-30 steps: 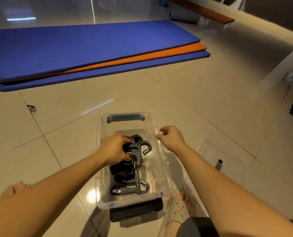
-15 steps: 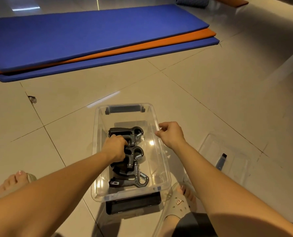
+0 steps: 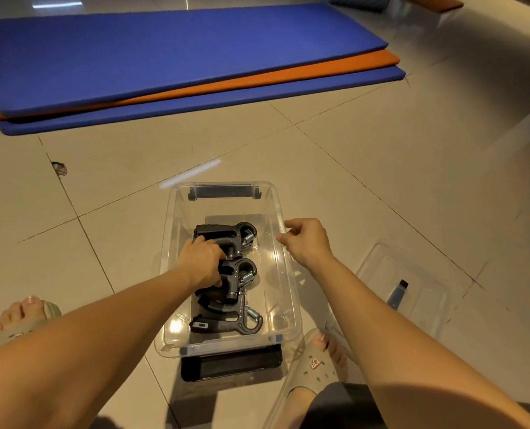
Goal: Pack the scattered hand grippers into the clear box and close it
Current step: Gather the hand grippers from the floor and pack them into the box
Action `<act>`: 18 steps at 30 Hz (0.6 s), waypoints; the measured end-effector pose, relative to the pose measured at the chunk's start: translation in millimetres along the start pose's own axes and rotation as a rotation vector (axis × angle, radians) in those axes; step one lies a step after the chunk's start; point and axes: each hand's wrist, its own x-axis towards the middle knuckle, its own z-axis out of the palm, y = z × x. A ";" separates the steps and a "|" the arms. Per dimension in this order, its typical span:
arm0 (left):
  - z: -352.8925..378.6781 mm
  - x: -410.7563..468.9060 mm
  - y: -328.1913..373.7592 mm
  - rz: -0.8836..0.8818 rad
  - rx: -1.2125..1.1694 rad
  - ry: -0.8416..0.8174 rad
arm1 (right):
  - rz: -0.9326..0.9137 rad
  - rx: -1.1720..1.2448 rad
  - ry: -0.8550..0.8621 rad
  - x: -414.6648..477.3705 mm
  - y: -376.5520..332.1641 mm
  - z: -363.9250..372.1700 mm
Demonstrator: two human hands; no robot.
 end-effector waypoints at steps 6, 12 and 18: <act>-2.7 -0.5 2.3 -0.014 -0.003 -0.008 | 0.003 0.017 -0.005 1.2 1.6 0.3; -3.9 0.8 1.5 -0.015 0.012 -0.033 | 0.006 0.032 0.008 -0.1 1.1 0.4; -2.1 0.2 0.9 -0.005 0.024 -0.019 | 0.027 0.032 0.023 -2.3 -0.5 2.6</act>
